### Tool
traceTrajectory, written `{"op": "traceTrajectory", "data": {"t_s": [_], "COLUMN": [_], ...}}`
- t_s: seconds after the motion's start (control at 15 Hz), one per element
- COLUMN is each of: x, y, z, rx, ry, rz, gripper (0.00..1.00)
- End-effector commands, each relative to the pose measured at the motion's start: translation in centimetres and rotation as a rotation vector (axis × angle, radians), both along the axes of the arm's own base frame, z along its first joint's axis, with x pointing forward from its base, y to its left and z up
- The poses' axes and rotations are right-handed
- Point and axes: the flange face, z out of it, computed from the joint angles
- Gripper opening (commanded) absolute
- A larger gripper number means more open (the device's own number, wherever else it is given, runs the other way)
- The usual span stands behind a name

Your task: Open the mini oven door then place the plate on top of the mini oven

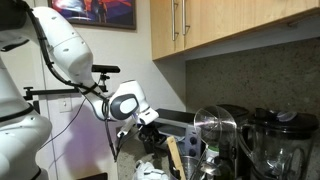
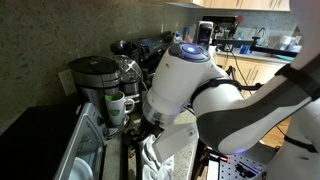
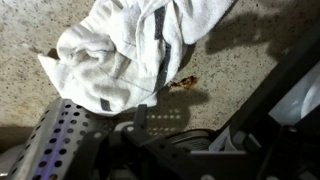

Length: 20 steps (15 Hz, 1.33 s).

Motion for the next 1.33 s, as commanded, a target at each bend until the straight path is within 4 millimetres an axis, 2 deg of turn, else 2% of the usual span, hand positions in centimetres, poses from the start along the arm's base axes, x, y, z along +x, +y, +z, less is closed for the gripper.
{"op": "traceTrajectory", "data": {"t_s": [0.0,0.27,0.47,0.8,1.27], "x": [0.0,0.0,0.9,2.7,2.5], "y": [0.0,0.0,-2.1,-5.0,-7.1], "z": [0.0,0.0,0.3,-0.3,-0.4], "rx": [0.000,0.000,-0.001,0.017,0.101], "ry": [0.000,0.000,-0.007,0.025,0.108], "rz": [0.000,0.000,0.051,0.201,0.349], "gripper": [1.00,1.00,1.00,1.00,1.00]}}
